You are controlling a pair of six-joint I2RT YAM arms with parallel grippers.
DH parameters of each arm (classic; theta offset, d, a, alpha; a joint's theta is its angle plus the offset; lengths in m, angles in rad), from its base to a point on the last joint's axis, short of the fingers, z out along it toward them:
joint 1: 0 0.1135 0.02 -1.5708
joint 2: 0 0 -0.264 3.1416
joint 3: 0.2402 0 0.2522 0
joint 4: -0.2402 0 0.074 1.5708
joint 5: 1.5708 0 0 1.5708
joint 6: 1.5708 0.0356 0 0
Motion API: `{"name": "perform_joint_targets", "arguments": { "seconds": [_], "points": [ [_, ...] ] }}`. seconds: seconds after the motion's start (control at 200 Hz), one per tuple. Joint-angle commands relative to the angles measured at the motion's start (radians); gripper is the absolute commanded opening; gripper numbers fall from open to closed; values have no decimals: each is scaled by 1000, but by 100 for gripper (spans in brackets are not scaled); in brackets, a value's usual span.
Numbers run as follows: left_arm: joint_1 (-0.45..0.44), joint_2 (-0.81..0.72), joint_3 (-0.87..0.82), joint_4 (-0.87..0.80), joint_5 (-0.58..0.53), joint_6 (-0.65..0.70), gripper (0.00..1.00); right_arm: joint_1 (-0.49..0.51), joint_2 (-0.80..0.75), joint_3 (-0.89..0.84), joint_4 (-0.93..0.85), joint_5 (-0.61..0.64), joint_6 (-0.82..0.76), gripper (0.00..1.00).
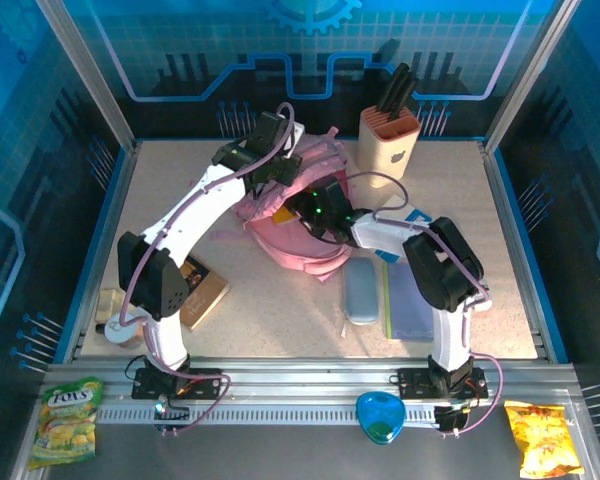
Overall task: Pack the student bag
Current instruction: Close the student bag at the top-center of the table.
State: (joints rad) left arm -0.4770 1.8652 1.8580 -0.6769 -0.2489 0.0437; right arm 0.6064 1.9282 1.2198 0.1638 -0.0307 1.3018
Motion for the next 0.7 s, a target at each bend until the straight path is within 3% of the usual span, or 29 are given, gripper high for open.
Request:
{"name": "perform_joint_targets", "arguments": {
  "seconds": [0.0, 0.1, 0.22, 0.315, 0.335, 0.42, 0.505, 0.63, 0.695],
  "points": [
    [40, -72, -20, 102, -23, -44, 0, 3, -162, -99, -21, -7, -70, 69],
    [72, -93, -83, 124, -29, -29, 0, -3, -296, -169, -117, 4, -169, 72],
    [82, -163, -232, 187, -101, 26, 0, -28, -445, -235, -299, 101, -291, 77],
    [83, -236, -359, 231, -82, 12, 0, -72, -531, -278, -393, 158, -376, 81],
    [83, -252, -381, 241, -68, -1, 4, -82, -541, -277, -417, 172, -396, 82],
    [81, -318, -470, 281, 21, -49, 43, -135, -558, -267, -503, 197, -465, 84],
    [81, -378, -549, 345, 107, -114, 72, -201, -541, -248, -562, 181, -510, 83],
    [82, -439, -629, 422, 227, -183, 99, -306, -474, -230, -570, 122, -558, 82],
    [83, -445, -639, 437, 287, -203, 99, -350, -410, -205, -557, 92, -592, 81]
  ]
}}
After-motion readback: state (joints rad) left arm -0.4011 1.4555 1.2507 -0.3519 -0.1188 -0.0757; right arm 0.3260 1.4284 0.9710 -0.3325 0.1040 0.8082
